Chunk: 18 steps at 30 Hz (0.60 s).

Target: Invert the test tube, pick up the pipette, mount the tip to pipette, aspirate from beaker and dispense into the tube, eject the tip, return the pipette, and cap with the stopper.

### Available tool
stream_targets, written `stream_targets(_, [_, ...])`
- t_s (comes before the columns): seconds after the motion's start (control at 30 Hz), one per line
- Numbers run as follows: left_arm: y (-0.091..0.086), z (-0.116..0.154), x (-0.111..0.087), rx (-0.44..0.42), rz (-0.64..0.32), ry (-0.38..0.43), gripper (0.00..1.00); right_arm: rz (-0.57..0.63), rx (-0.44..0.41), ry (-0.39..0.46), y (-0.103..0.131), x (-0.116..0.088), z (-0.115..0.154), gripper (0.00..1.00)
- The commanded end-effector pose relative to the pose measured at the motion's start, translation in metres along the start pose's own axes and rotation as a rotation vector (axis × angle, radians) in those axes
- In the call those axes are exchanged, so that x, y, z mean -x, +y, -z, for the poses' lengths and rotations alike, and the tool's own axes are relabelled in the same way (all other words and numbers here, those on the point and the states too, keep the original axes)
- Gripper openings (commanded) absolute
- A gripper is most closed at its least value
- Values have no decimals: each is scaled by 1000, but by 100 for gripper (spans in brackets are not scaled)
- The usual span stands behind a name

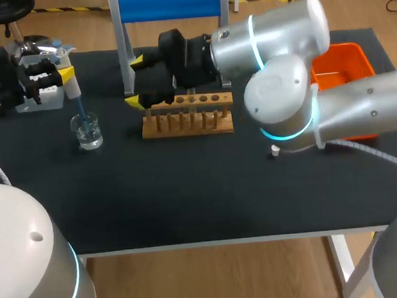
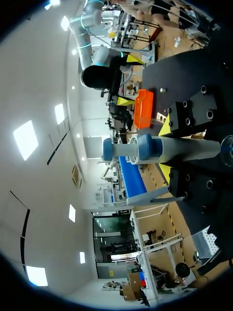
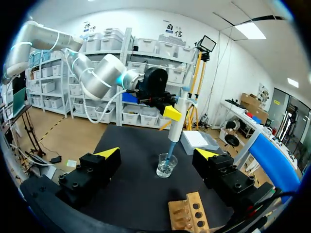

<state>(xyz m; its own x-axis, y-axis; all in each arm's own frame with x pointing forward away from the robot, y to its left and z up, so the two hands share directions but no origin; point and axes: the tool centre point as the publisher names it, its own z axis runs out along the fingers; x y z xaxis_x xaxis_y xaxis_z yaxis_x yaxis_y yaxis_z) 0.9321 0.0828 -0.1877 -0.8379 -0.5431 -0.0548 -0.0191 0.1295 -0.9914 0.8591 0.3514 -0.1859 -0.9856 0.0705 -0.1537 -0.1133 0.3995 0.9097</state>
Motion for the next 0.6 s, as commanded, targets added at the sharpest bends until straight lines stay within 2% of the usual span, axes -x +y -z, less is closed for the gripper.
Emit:
stream_targets(0.03, [1,0,0,-2,-1,0,0,0,-3,339,11,7,21,100])
stream_targets(0.07, [1,0,0,-2,-1,0,0,0,9,354,14,9,21,95])
stream_targets(0.13, [1,0,0,-2,-1,0,0,2,25,373,19,11,20,49])
stream_targets(0.2, [1,0,0,-2,-1,0,0,9,36,387,23,13,19,40])
stream_targets(0.27, [1,0,0,-2,-1,0,0,10,50,401,27,15,18,9])
stream_targets(0.3, [1,0,0,-2,-1,0,0,11,51,404,29,16,16,2])
stream_targets(0.33, [1,0,0,-2,-1,0,0,11,60,415,30,17,15,0])
stream_targets(0.6, [1,0,0,-2,-1,0,0,33,98,470,48,23,3,0])
